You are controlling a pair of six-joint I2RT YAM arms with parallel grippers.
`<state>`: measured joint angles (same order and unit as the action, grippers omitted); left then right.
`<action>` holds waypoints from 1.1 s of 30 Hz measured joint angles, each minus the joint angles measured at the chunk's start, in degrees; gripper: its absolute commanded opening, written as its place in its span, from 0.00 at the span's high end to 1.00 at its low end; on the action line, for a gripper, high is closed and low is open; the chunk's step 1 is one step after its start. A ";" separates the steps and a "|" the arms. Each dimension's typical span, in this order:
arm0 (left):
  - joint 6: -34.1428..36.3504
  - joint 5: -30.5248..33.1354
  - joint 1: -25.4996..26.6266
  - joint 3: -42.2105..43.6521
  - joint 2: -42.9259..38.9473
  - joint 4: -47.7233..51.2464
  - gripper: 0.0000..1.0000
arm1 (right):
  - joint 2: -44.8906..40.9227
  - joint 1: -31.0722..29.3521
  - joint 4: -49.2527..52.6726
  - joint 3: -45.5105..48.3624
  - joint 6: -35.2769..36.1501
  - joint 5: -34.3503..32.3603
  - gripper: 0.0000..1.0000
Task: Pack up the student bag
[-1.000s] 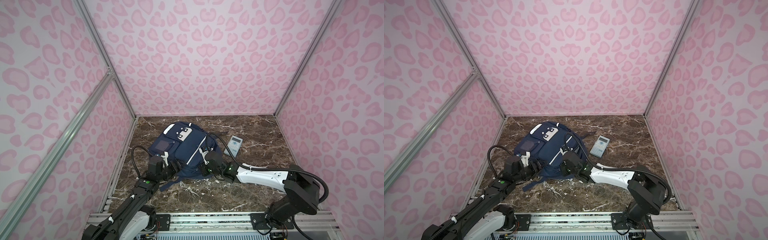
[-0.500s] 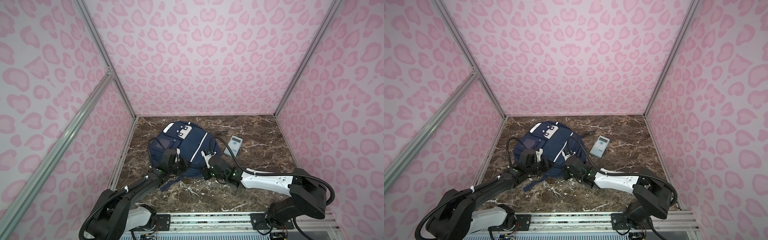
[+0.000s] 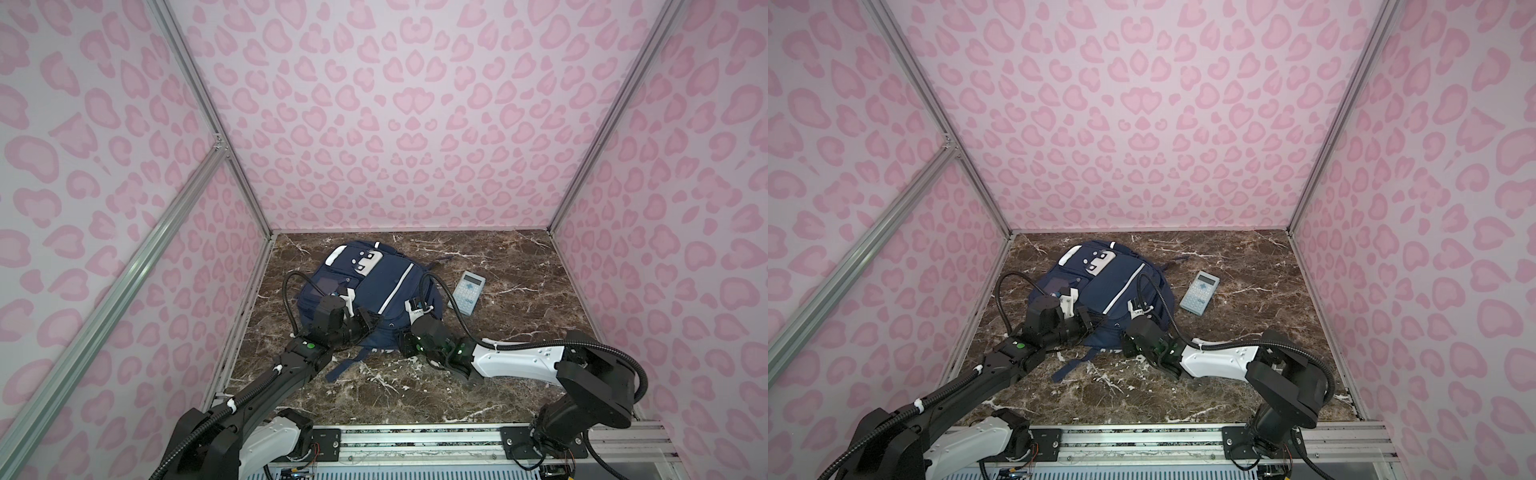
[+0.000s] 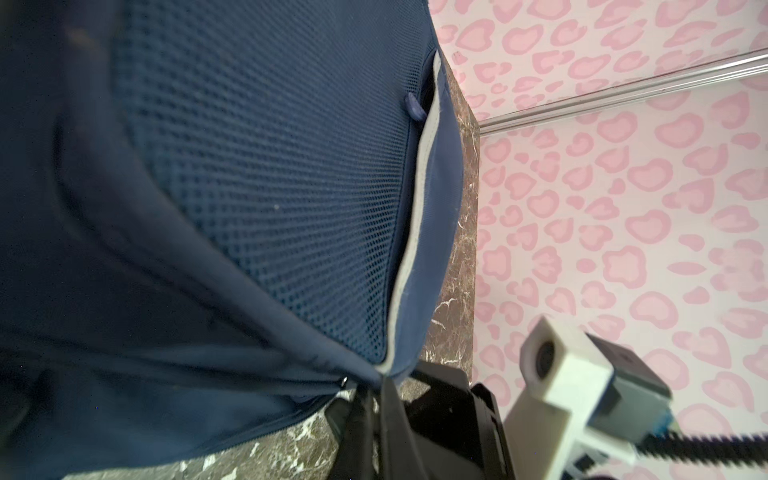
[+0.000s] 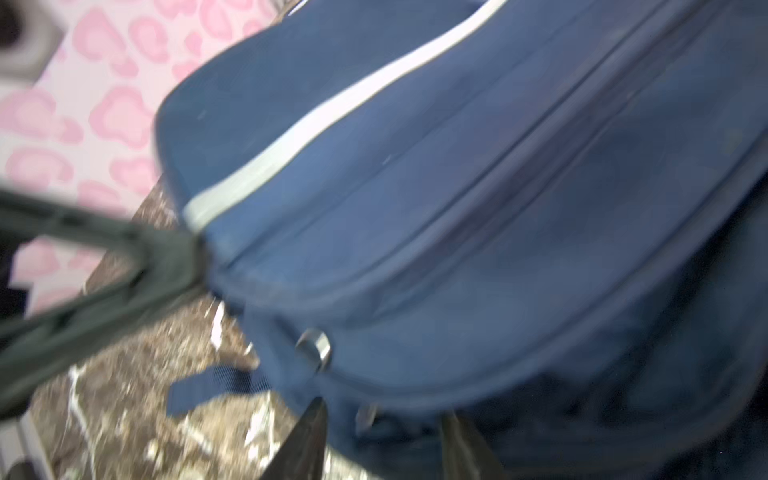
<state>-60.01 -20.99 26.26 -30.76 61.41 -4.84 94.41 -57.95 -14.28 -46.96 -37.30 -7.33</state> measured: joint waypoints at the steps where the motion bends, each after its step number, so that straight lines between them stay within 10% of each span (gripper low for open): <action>1: -0.28 0.02 -0.02 0.00 -0.22 0.09 0.97 | 1.01 -0.13 -0.15 -0.63 0.00 -0.22 0.59; 13: 0.17 1.92 -0.33 0.00 -2.95 3.30 0.97 | 3.91 -2.58 0.61 -3.39 0.90 -3.15 1.00; 19: 1.33 2.95 0.04 3.67 -5.53 1.86 0.45 | -0.15 -1.57 3.67 -1.14 2.01 -2.34 1.00; 26: -3.02 6.88 5.25 11.13 -8.81 -2.71 0.18 | -0.70 -1.90 5.64 -2.64 3.48 1.05 1.00; 29: -4.02 8.98 5.46 11.41 -6.82 -5.51 0.23 | -0.66 -3.02 6.54 -3.87 4.13 2.32 1.00; 33: -3.85 10.23 5.73 8.68 -1.77 -8.33 0.84 | -0.55 -4.02 6.88 -4.33 5.46 3.74 1.00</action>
<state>-63.86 -10.76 31.99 -22.09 59.64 -13.17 93.86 -61.98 -7.40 -51.29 -31.83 -3.60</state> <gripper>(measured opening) 0.512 0.064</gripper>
